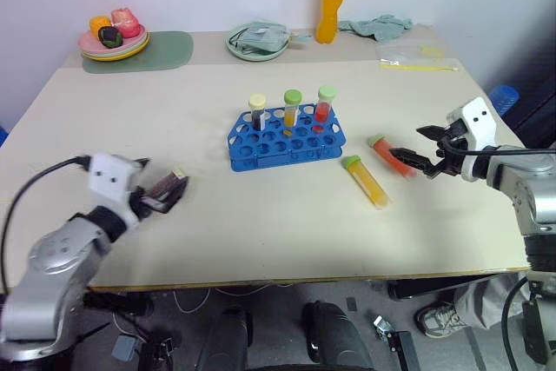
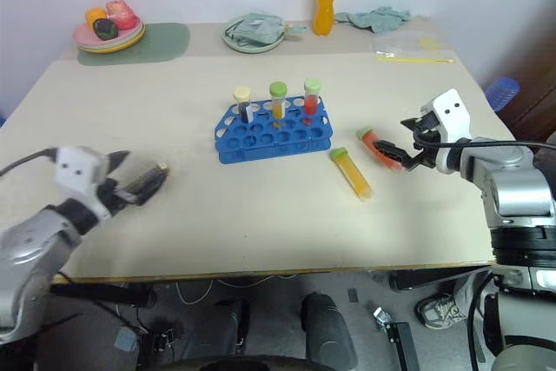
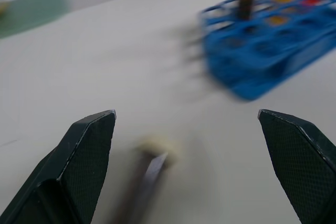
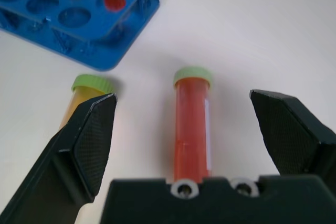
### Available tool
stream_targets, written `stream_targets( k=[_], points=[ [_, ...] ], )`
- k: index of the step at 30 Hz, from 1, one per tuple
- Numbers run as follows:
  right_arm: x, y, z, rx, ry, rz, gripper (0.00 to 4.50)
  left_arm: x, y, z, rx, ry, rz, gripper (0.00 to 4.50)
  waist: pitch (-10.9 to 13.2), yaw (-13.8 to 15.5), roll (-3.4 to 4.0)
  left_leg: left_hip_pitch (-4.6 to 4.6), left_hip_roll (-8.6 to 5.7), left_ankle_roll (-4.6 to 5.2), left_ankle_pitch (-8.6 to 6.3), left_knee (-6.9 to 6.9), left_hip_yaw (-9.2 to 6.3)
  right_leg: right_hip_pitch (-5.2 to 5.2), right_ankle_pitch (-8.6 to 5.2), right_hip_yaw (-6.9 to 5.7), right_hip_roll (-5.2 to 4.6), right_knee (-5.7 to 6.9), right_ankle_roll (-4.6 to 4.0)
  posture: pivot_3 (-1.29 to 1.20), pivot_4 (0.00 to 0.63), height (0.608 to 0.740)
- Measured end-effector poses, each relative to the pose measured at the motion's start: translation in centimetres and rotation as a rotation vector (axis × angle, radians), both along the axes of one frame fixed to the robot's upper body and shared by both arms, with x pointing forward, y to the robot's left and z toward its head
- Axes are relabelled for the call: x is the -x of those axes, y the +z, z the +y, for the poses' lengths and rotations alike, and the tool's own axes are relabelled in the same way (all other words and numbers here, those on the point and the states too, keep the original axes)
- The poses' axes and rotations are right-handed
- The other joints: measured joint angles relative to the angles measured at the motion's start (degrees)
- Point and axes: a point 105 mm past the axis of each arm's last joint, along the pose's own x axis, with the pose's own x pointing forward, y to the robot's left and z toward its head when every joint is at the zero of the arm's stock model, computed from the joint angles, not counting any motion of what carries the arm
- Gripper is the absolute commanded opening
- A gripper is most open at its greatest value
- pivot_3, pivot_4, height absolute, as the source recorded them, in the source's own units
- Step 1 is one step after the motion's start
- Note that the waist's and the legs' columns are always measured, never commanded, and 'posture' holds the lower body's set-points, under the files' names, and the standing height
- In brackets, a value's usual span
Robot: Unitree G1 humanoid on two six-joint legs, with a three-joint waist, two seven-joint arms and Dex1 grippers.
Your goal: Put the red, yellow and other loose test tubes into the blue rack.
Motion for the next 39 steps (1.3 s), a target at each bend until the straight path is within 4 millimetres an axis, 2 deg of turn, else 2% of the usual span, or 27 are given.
stream_targets(
  k=[3,7,9,11,14,20,24,27,32,33,37,39],
  points=[
    [-0.7,1.2,1.2,0.054,0.012,0.049,4.47,0.3,-0.8,-3.5,-0.001,-0.143,0.035,4.50,0.0,-0.4,0.07,0.03,0.01,0.00,0.00,-0.02,0.00,-0.01,0.00,0.02,0.04,0.02,-0.01,0.00,0.150,0.740],
    [-2.6,3.0,2.4,0.101,-0.031,0.127,4.47,1.3,-1.4,-8.0,0.050,-0.312,0.056,4.50,0.1,-0.5,0.19,0.02,0.00,0.00,0.00,-0.01,0.02,-0.01,0.00,0.03,0.03,0.00,-0.01,0.00,0.150,0.740],
    [-3.5,2.9,2.4,0.116,-0.062,0.191,4.47,1.7,-1.7,-9.4,0.057,-0.370,0.066,4.50,0.1,-0.2,0.20,0.01,0.00,0.01,0.00,-0.01,0.03,-0.01,0.00,0.03,0.02,-0.02,-0.01,0.00,0.150,0.740],
    [-4.2,1.8,2.3,0.133,-0.089,0.272,4.47,2.2,-2.1,-10.6,0.055,-0.412,0.071,4.50,0.1,-0.1,0.21,-0.01,-0.02,0.01,0.00,-0.01,0.05,-0.01,0.00,0.04,0.00,-0.05,-0.01,0.00,0.150,0.740],
    [-5.1,0.6,2.3,0.163,-0.115,0.355,4.47,2.6,-2.6,-11.6,0.055,-0.445,0.074,4.50,0.1,0.0,0.23,-0.04,-0.02,0.02,0.00,0.00,0.05,-0.05,0.00,0.04,-0.01,-0.04,-0.01,0.00,0.150,0.740],
    [-5.8,-0.7,1.7,0.214,-0.148,0.452,4.47,2.6,-2.9,-11.4,0.081,-0.397,0.073,4.50,0.1,-0.1,0.27,-0.05,-0.02,0.02,-0.01,-0.02,0.05,-0.09,0.00,0.04,0.00,-0.03,0.00,0.00,0.150,0.740],
    [-5.6,-2.0,1.0,0.262,-0.155,0.515,4.47,2.7,-3.3,-11.1,0.082,-0.377,0.081,4.50,0.1,-0.1,0.30,-0.06,-0.03,0.02,0.00,-0.01,0.05,-0.09,0.00,0.04,-0.01,-0.02,0.00,0.00,0.150,0.740],
    [-5.3,-2.6,0.6,0.278,-0.159,0.548,3.66,2.8,-3.3,-11.1,0.086,-0.374,0.082,4.50,0.1,-0.1,0.33,-0.06,-0.03,0.02,0.00,-0.01,0.05,-0.09,0.00,0.04,-0.01,-0.02,0.00,0.00,0.150,0.740],
    [-5.1,-2.9,0.4,0.298,-0.153,0.571,1.09,2.9,-3.4,-11.1,0.096,-0.369,0.084,4.50,0.1,-0.2,0.37,-0.05,-0.03,0.02,-0.01,-0.01,0.05,-0.09,0.00,0.04,-0.01,-0.01,0.00,0.00,0.150,0.740],
    [-5.2,-2.9,0.5,0.302,-0.149,0.569,0.77,2.9,-3.4,-11.1,0.096,-0.369,0.082,4.50,0.2,-0.2,0.39,-0.05,-0.03,0.02,-0.01,-0.01,0.05,-0.09,0.00,0.04,-0.01,-0.01,0.00,0.00,0.150,0.740],
    [-5.3,-2.3,0.8,0.290,-0.134,0.560,0.77,3.0,-3.4,-11.2,0.096,-0.371,0.083,4.50,0.2,-0.2,0.54,-0.05,-0.03,0.02,-0.01,-0.01,0.05,-0.10,0.00,0.04,0.00,-0.01,0.00,0.00,0.150,0.740],
    [-5.6,-1.3,1.3,0.276,-0.115,0.519,0.77,3.1,-3.4,-11.1,0.097,-0.371,0.084,4.50,0.3,-0.2,0.61,-0.06,-0.03,0.02,-0.01,-0.01,0.05,-0.11,0.00,0.04,-0.01,0.00,0.00,0.00,0.150,0.740]
  ],
)
